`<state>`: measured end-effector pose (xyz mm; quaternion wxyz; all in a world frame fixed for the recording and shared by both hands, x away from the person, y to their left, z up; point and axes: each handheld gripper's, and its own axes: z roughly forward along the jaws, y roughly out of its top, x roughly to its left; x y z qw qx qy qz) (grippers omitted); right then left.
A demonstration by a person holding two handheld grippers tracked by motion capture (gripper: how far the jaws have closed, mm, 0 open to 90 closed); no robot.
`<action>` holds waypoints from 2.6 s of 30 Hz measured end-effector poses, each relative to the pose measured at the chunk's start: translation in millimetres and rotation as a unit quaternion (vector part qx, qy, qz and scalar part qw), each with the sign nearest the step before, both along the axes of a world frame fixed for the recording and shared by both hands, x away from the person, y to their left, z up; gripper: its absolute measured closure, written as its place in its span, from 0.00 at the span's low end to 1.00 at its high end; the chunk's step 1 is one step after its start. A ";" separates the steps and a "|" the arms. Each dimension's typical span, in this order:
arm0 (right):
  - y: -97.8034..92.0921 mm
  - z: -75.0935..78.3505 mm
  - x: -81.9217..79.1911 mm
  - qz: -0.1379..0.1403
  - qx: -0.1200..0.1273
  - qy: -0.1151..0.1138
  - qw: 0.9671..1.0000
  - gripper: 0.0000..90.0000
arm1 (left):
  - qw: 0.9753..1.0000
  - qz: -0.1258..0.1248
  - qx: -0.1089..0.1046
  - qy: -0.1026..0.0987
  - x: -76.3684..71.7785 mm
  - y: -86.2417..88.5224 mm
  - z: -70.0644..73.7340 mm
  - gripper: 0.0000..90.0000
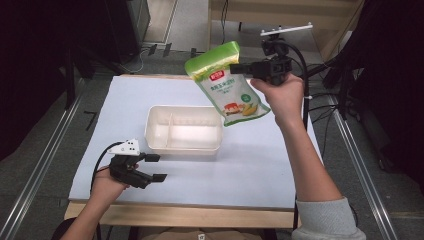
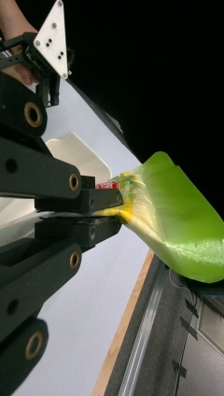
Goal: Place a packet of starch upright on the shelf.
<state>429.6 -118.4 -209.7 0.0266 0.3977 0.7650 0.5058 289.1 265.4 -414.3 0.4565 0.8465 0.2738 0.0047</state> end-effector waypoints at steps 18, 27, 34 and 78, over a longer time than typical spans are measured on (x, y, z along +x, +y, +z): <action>72.6 -4.4 22.7 0.028 -0.008 0.013 1.000 0.98 | 1.000 -0.002 0.001 -0.001 -0.1 0.1 0.3 0.26; 111.7 -20.8 30.5 0.043 -0.019 0.023 0.999 0.98 | 1.000 -0.003 0.000 -0.001 -0.1 0.4 0.5 0.26; 141.2 -40.0 34.6 0.053 -0.023 0.032 0.998 0.98 | 1.000 -0.003 -0.004 0.000 -0.4 0.7 0.7 0.26; 63.0 -157.3 48.9 0.013 -0.035 0.031 0.999 0.62 | 1.000 -0.008 -0.011 0.008 0.7 0.7 -0.6 0.26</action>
